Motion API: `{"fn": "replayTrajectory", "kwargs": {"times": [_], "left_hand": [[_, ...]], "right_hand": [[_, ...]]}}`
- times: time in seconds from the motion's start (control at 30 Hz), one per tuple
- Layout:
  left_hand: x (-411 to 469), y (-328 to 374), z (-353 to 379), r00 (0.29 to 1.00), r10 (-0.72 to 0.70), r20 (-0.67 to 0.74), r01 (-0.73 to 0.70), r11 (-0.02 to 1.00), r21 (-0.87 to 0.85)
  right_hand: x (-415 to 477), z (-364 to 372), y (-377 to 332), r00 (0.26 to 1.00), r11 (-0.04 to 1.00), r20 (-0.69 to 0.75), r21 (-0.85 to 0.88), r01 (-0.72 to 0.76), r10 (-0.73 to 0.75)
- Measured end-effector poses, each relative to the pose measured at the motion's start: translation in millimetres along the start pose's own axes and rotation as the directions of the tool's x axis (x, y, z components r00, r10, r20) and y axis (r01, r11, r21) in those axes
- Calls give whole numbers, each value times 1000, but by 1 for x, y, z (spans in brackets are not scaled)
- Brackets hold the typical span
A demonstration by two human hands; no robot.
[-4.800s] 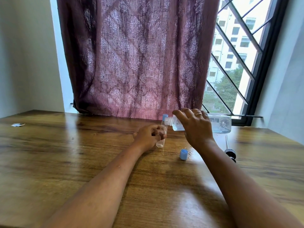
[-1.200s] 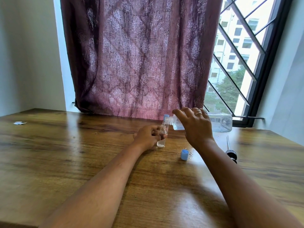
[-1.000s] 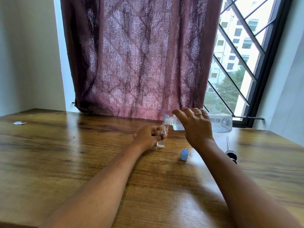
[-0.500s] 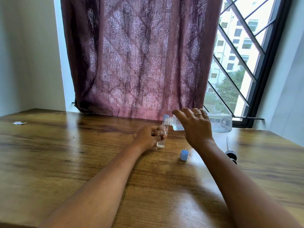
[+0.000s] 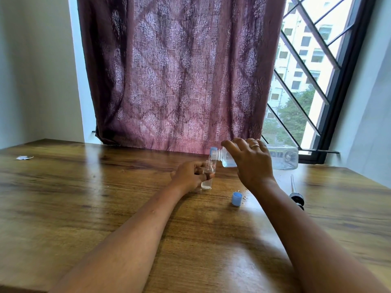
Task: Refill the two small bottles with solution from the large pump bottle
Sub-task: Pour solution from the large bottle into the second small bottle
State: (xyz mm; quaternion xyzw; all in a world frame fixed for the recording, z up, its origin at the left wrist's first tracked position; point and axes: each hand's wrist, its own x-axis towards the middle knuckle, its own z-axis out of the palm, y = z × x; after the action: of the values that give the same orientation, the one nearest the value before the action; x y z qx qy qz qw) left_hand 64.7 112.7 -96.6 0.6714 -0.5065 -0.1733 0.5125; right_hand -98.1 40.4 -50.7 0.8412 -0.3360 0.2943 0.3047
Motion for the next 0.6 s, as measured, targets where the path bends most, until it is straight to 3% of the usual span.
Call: {"fn": "replayTrajectory", "kwargs": {"times": [0.6], "left_hand": [[-1, 1, 1, 1000, -17, -9, 17, 1000, 16]], "right_hand": [[-1, -1, -1, 1000, 1000, 1, 5, 10, -10]]}}
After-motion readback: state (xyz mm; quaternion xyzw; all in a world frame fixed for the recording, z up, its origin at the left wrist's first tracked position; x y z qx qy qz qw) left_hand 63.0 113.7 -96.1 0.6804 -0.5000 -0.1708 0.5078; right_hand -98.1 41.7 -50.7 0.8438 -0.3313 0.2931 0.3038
